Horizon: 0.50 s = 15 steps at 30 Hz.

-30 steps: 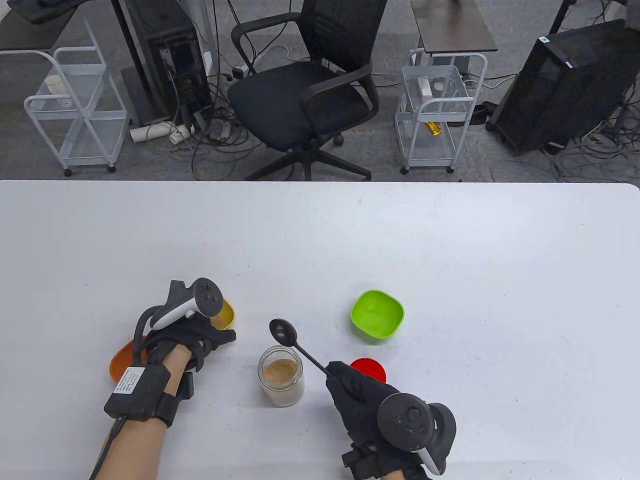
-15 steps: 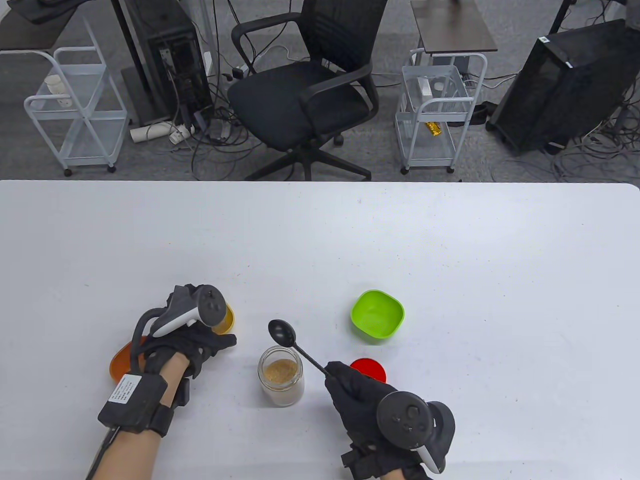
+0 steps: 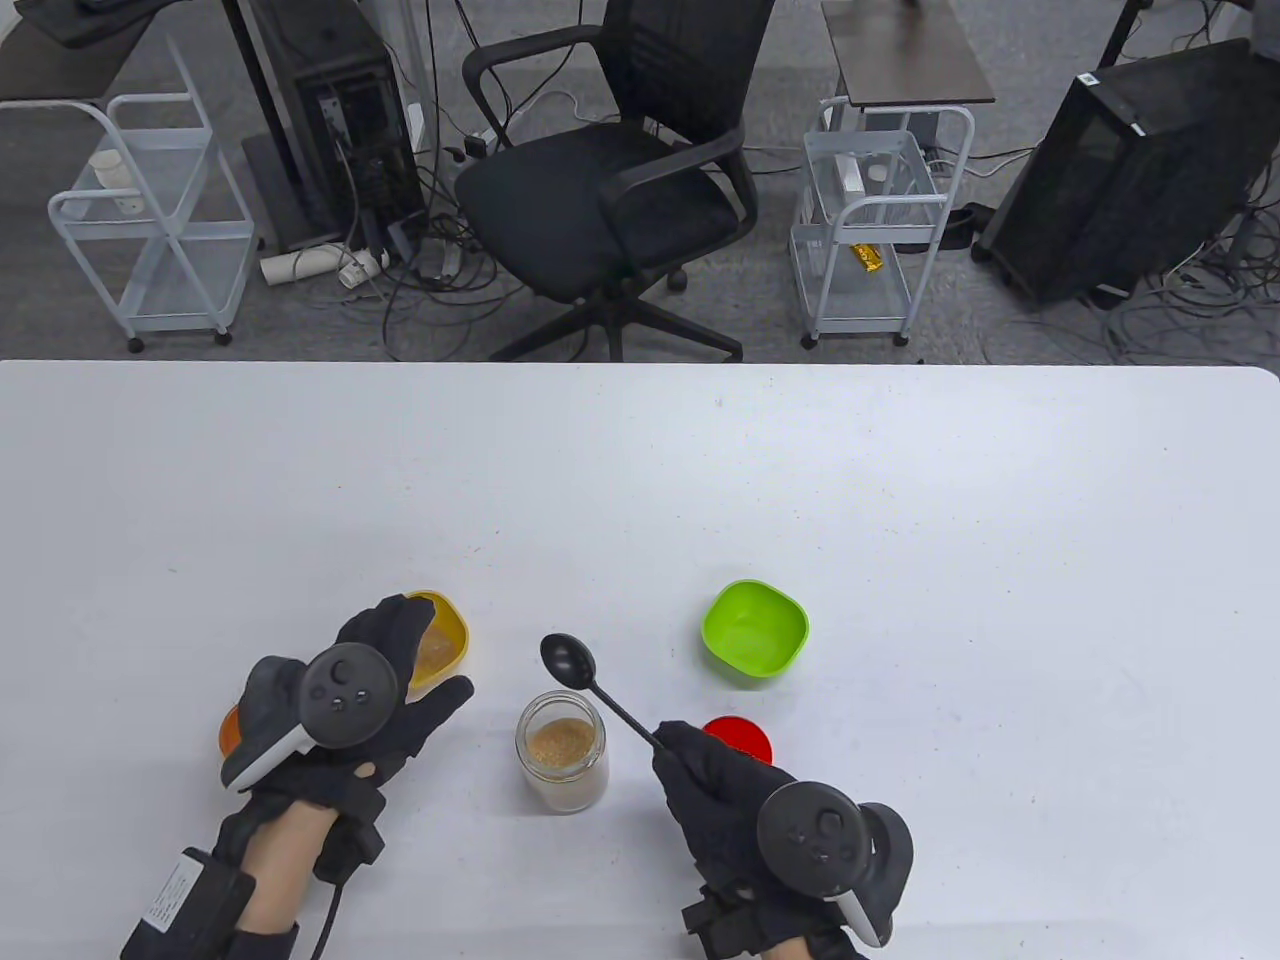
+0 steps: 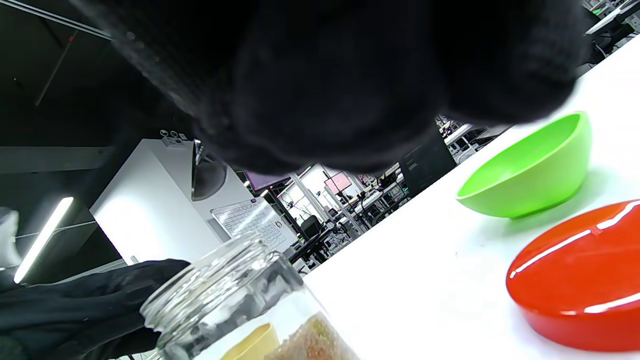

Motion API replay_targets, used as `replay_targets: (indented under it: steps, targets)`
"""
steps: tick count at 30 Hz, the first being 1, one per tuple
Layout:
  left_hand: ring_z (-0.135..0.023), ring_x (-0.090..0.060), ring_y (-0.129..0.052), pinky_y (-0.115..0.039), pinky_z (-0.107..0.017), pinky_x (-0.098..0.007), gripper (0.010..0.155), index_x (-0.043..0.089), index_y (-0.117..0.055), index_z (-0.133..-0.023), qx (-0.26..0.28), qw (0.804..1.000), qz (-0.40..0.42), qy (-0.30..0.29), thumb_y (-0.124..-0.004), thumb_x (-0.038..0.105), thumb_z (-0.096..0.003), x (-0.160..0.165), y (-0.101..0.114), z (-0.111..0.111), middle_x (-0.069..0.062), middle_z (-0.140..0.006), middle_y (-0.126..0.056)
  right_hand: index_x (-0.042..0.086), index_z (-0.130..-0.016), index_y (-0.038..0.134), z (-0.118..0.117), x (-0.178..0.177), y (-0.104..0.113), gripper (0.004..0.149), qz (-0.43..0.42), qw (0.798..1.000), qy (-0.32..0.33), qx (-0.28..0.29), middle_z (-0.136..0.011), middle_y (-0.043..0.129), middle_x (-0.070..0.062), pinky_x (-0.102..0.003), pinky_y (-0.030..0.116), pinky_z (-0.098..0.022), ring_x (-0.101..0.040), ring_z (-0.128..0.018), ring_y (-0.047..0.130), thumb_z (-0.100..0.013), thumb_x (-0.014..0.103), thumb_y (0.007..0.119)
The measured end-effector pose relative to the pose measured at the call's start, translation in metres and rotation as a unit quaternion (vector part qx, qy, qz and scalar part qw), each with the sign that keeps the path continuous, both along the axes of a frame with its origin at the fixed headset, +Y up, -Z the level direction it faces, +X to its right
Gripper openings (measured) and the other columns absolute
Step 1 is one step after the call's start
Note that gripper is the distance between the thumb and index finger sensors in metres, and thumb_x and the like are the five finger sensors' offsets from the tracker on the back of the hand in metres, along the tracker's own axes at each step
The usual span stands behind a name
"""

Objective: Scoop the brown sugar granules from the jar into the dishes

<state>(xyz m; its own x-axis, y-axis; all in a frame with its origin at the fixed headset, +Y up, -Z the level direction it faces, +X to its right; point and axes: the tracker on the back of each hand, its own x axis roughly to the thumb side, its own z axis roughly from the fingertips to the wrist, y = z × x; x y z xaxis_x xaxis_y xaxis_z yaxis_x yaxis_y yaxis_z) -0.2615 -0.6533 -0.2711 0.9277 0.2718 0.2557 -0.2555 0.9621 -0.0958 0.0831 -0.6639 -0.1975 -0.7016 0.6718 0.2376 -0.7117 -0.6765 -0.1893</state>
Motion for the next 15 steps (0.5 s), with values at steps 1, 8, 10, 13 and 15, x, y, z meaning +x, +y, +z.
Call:
replay_targets:
  steps: [1, 8, 10, 13, 15]
  targets:
    - [-0.113, -0.048, -0.062, -0.059, -0.078, -0.066, 0.079, 0.009, -0.046, -0.117, 0.007, 1.000, -0.011, -0.001, -0.074, 0.056, -0.0599, 0.001, 0.000, 0.007, -0.020, -0.122, -0.054, 0.024, -0.083, 0.091, 0.000, 0.000, 0.000, 0.040, -0.001, 1.000, 0.001, -0.001, -0.042, 0.106, 0.011, -0.036, 0.095, -0.030, -0.010, -0.016, 0.104, -0.051, 0.046, 0.081]
    - [-0.110, -0.043, -0.071, -0.064, -0.078, -0.063, 0.072, 0.012, -0.055, -0.115, 0.059, 0.998, -0.003, 0.011, -0.074, 0.055, -0.0600, -0.005, -0.007, 0.033, -0.016, -0.119, -0.063, 0.022, -0.082, 0.093, 0.001, -0.001, -0.001, 0.041, 0.001, 1.000, 0.000, -0.003, -0.041, 0.106, 0.011, -0.036, 0.095, -0.030, -0.010, -0.015, 0.104, -0.051, 0.046, 0.081]
    - [-0.110, -0.043, -0.072, -0.064, -0.078, -0.063, 0.072, 0.012, -0.055, -0.115, 0.053, 0.998, 0.009, 0.016, -0.074, 0.055, -0.0599, -0.009, -0.012, 0.034, -0.016, -0.119, -0.063, 0.022, -0.081, 0.093, 0.000, -0.001, -0.002, 0.041, 0.000, 1.000, -0.001, -0.004, -0.041, 0.106, 0.011, -0.036, 0.095, -0.030, -0.010, -0.015, 0.104, -0.051, 0.046, 0.081]
    - [-0.109, -0.043, -0.073, -0.066, -0.077, -0.062, 0.071, 0.012, -0.056, -0.114, 0.053, 0.998, 0.034, 0.019, -0.073, 0.054, -0.0600, -0.015, -0.012, 0.036, -0.016, -0.118, -0.065, 0.022, -0.081, 0.093, 0.001, -0.001, -0.002, 0.040, 0.005, 1.000, -0.005, -0.003, -0.041, 0.106, 0.011, -0.036, 0.095, -0.030, -0.010, -0.015, 0.104, -0.051, 0.046, 0.081]
    - [-0.107, -0.042, -0.075, -0.067, -0.076, -0.060, 0.070, 0.012, -0.058, -0.114, 0.063, 0.997, 0.050, 0.020, -0.073, 0.055, -0.0600, -0.019, -0.010, 0.039, -0.016, -0.117, -0.066, 0.022, -0.081, 0.093, 0.001, -0.002, -0.002, 0.041, 0.005, 1.000, -0.006, -0.003, -0.041, 0.106, 0.012, -0.036, 0.096, -0.030, -0.010, -0.016, 0.104, -0.051, 0.046, 0.081]
